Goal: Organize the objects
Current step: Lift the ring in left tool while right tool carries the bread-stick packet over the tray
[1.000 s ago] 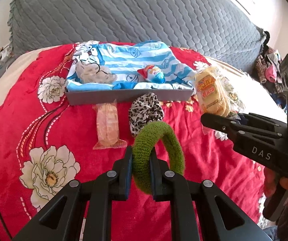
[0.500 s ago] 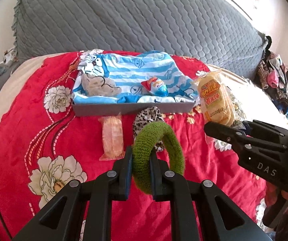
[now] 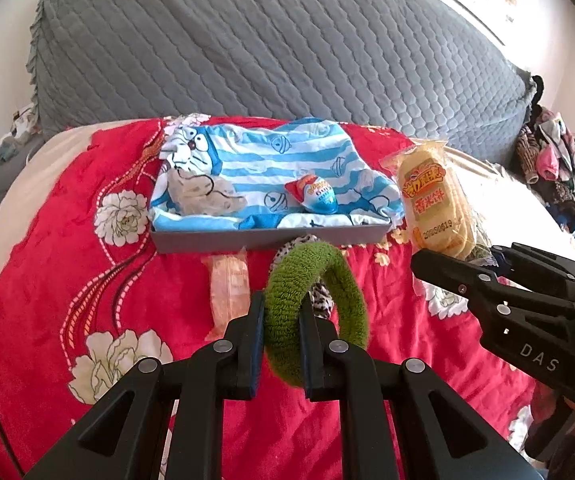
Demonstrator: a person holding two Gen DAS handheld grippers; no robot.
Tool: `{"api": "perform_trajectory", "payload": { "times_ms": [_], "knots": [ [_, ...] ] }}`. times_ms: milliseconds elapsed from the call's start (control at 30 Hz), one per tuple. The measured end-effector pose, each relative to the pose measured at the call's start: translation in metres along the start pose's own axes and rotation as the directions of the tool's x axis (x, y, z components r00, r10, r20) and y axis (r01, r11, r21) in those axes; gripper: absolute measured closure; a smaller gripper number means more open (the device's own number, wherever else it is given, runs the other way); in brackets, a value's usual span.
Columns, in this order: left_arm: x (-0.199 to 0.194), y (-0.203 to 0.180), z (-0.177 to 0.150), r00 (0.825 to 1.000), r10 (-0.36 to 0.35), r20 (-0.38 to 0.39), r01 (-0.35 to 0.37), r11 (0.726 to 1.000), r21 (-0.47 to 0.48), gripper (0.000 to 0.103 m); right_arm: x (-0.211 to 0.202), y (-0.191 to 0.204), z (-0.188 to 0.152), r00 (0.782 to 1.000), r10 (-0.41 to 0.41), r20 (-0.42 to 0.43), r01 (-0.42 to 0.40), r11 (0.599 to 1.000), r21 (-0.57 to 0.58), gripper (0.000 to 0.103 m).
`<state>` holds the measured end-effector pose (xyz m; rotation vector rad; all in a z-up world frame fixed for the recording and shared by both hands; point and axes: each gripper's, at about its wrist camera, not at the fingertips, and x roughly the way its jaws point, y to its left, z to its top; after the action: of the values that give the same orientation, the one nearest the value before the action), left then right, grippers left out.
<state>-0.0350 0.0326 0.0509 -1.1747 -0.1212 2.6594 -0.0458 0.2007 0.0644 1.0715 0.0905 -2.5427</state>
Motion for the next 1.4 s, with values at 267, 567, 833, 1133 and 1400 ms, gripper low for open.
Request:
{"api": "perform_trajectory", "payload": {
  "times_ms": [267,567,833,1133,1400],
  "knots": [
    [-0.003,0.002,0.016,1.0,0.014,0.022,-0.014,1.0,0.001,0.088,-0.003,-0.001,0.011,1.0,0.005,0.03,-0.005,1.0,-0.003,0.075],
    [0.004,-0.001,0.025,1.0,0.02,0.023,-0.02,1.0,-0.002,0.088,0.001,0.001,0.023,0.999,0.019,0.05,-0.018,1.0,-0.022,0.075],
    [0.017,-0.004,0.037,1.0,0.022,0.015,-0.022,1.0,0.002,0.088,0.01,-0.002,0.036,0.998,0.016,0.058,-0.014,0.999,-0.038,0.075],
    [0.025,-0.003,0.052,1.0,0.027,0.012,-0.027,1.0,0.012,0.088,0.014,-0.004,0.052,0.997,0.018,0.078,-0.014,0.998,-0.061,0.075],
    [0.032,0.004,0.075,0.999,0.038,0.03,-0.039,0.999,0.008,0.088,0.019,-0.007,0.066,0.996,0.022,0.088,-0.017,0.998,-0.062,0.075]
  ]
}}
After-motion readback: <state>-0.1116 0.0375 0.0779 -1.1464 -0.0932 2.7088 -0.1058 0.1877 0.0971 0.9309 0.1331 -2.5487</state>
